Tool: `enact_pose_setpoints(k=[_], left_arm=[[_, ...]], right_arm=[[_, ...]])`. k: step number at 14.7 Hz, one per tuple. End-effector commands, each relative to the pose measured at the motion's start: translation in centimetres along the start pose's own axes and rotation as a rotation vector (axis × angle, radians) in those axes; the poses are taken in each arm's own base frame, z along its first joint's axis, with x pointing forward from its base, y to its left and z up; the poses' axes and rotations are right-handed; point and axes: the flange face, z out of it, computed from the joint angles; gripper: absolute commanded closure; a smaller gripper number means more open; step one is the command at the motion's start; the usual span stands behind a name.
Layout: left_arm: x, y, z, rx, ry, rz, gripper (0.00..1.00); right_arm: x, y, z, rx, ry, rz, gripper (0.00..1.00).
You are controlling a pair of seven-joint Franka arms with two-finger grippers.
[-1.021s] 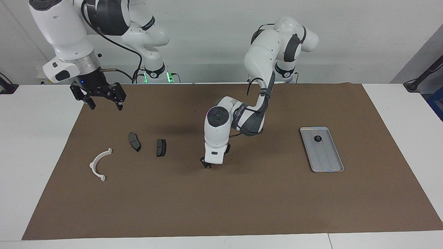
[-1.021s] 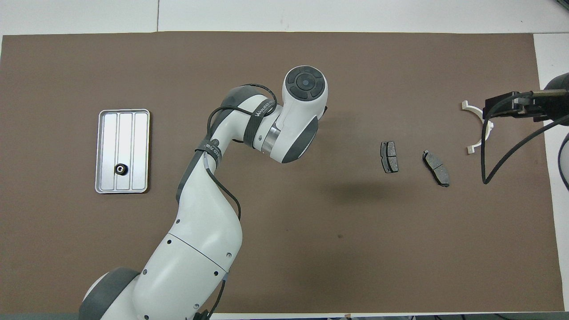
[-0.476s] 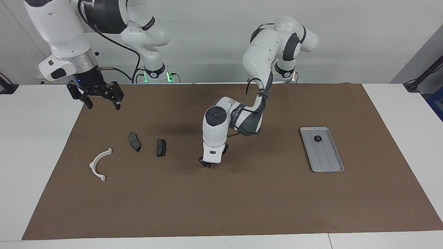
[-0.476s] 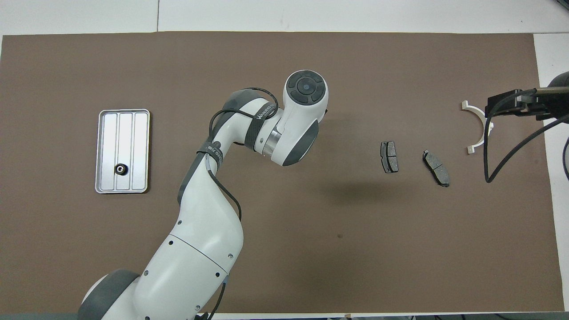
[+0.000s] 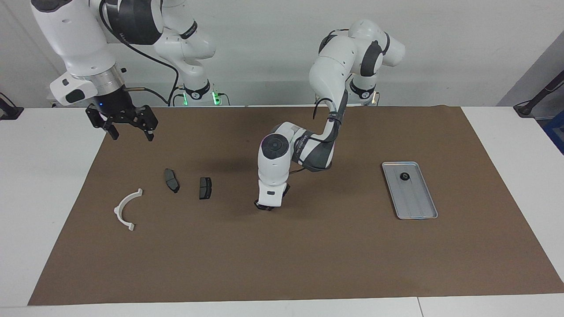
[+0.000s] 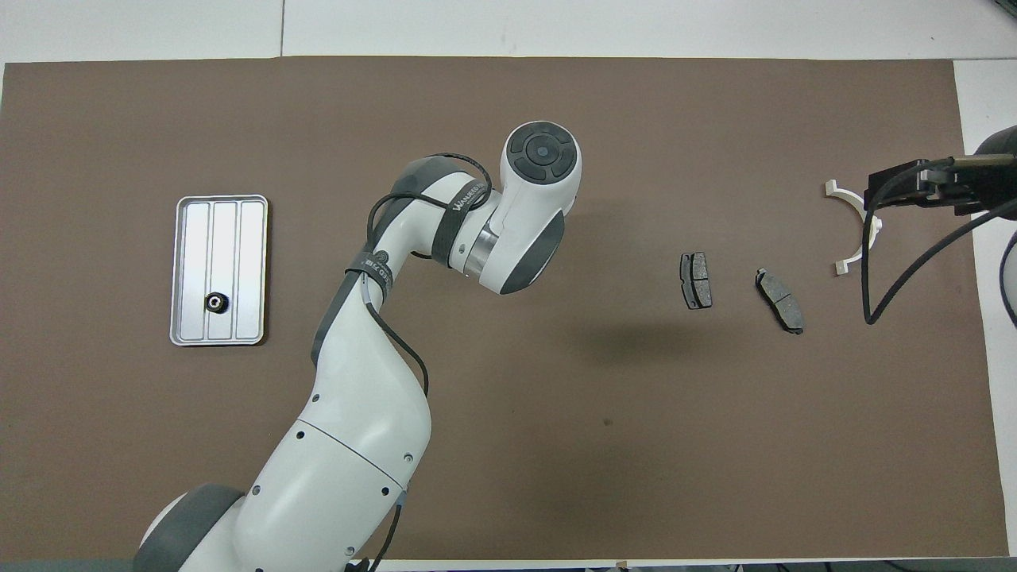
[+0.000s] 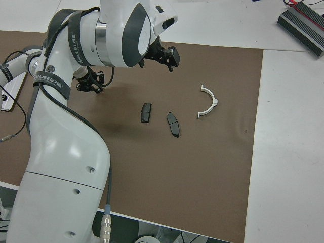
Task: Pick bearing gear from pile to tray
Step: 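Grasp the second black part with the left gripper, then carry the black part with the left gripper over the silver tray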
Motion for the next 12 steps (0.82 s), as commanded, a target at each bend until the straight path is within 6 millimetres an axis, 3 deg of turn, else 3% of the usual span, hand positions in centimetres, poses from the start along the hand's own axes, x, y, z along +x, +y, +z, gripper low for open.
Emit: enact_pose_setpoints(k=[1, 4, 7, 10, 12], left_arm=[[2.0, -2.7, -6.2, -0.007, 0.0, -0.049, 1.0], [5.6, -7.8, -9.8, 0.008, -0.027, 0.01, 1.0], [9.2, -13.7, -10.7, 0.047, -0.067, 0.077, 1.0], [12.8, -21.9, -11.2, 0.064, -0.118, 0.158, 1.0], [15.7, -26.1, -10.7, 0.092, -0.118, 0.217, 1.0]], right_arm=[[-0.3, 0.3, 0.0, 0.003, -0.047, 0.001, 0.0], [-1.0, 0.2, 0.1, 0.0, -0.093, -0.001, 0.0], [-1.3, 0.4, 0.2, 0.0, -0.11, 0.001, 0.0], [-1.4, 0.3, 0.2, 0.002, -0.113, 0.0, 0.0], [-1.3, 0.5, 0.2, 0.002, -0.108, 0.003, 0.0]])
